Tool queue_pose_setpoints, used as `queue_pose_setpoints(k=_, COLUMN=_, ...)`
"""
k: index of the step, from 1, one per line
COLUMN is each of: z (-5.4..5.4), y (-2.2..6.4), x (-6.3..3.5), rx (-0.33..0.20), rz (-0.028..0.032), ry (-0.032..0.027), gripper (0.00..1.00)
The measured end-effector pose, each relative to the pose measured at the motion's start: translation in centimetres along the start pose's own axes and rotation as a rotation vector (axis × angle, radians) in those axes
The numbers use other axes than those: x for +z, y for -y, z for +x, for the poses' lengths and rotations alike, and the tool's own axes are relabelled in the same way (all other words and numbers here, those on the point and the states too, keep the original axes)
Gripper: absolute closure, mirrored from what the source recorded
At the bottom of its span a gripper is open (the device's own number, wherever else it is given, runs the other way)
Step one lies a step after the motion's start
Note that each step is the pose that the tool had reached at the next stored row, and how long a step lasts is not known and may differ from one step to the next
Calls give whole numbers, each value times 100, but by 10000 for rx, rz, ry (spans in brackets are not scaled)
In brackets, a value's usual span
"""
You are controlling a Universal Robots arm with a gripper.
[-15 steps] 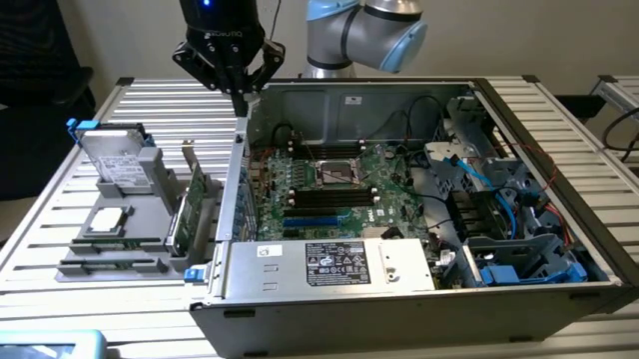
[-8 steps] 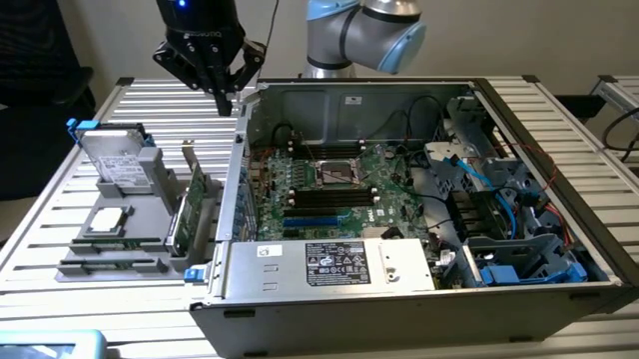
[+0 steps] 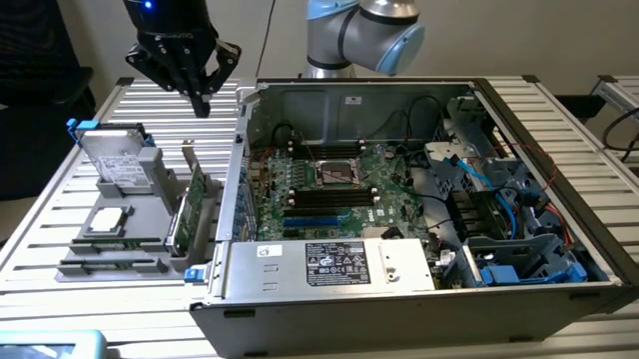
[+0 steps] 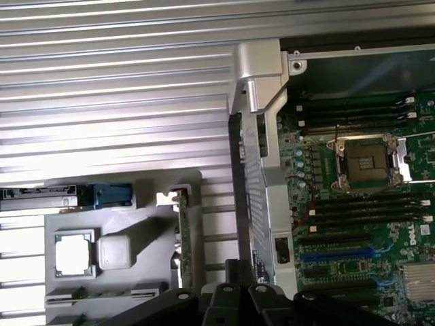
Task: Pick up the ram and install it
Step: 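Reach for the ram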
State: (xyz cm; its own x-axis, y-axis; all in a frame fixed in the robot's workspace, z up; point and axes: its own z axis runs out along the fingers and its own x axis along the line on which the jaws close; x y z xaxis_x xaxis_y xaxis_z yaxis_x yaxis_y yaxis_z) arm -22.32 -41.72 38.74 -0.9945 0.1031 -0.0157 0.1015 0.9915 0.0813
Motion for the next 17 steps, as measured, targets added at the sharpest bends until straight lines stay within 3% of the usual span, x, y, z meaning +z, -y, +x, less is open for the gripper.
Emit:
queue_pose_setpoints(k=5, z=130, y=101, x=-8, rx=1, rz=-28, ry=-3, gripper=89)
queue_pose_setpoints(k=17, z=357, y=346, x=-23, rx=6, rz=-195, ry=-22, gripper=89)
